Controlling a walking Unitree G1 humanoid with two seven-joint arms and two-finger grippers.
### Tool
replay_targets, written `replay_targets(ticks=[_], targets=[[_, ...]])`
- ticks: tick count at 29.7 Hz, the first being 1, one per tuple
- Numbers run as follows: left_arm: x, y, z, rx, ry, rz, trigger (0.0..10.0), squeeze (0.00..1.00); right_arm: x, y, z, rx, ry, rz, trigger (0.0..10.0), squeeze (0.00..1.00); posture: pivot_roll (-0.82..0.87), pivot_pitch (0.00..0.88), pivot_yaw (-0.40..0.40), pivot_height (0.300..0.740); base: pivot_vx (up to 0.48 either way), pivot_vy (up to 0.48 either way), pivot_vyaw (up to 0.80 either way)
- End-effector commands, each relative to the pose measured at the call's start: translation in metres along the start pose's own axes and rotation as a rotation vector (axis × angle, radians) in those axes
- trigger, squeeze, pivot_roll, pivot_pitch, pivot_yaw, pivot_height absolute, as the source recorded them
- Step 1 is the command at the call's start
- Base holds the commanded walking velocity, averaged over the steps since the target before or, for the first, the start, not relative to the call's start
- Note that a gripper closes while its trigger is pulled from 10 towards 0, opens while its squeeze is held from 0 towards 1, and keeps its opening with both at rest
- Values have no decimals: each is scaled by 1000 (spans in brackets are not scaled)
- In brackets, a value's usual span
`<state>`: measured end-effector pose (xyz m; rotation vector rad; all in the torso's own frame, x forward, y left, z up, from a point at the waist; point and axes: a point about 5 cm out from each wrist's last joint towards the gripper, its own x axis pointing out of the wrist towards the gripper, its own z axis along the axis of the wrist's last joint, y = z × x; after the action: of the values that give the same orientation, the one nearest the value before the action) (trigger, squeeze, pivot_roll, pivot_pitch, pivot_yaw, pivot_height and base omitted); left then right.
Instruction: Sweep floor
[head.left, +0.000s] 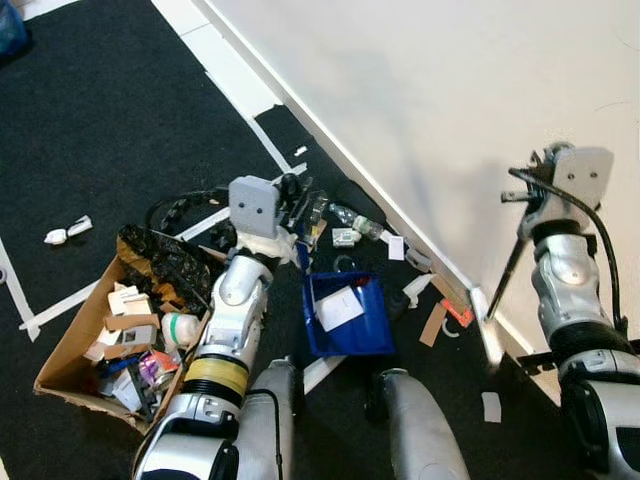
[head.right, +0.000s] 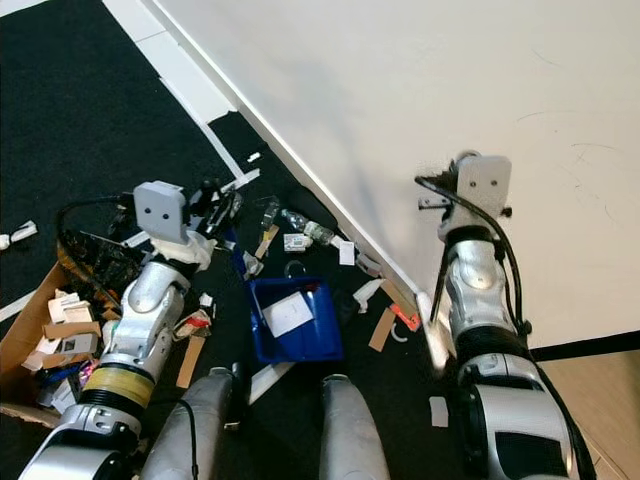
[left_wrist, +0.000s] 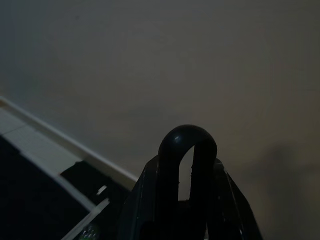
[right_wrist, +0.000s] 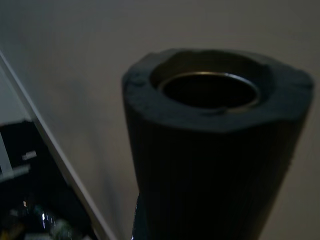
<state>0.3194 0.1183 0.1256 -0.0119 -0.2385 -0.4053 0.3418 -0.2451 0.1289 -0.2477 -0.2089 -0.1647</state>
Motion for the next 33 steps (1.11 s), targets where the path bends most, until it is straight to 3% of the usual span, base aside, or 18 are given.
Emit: replay_targets(ticks=[1,4,14,20,25,33], targets=[[3,-7,1,-9,-22,-25,10000,0,-6,-8,-8,-61,38,-14,10000,0,92,242,-39,740,0,0,0],[5,-4,4,26,-28,-36,10000,0,-18,-10,-24,-57,113,-46,10000,0,91,272,-34,740,0,0,0],[13,4,9,88,-74,-5,10000,0,-25,-13,-29,-19,119,-107,10000,0,85,292,-26,740,0,0,0],[12,5,-6,75,-30,20,10000,0,-24,-16,-26,-23,104,-137,10000,0,75,282,-21,740,0,0,0],[0,-1,-34,76,84,29,10000,0,-25,-21,-25,1,85,-187,10000,0,67,248,-18,740,0,0,0],[-7,2,-49,95,156,45,10000,0,-23,-19,-29,58,113,-210,10000,0,66,177,-22,740,0,0,0]])
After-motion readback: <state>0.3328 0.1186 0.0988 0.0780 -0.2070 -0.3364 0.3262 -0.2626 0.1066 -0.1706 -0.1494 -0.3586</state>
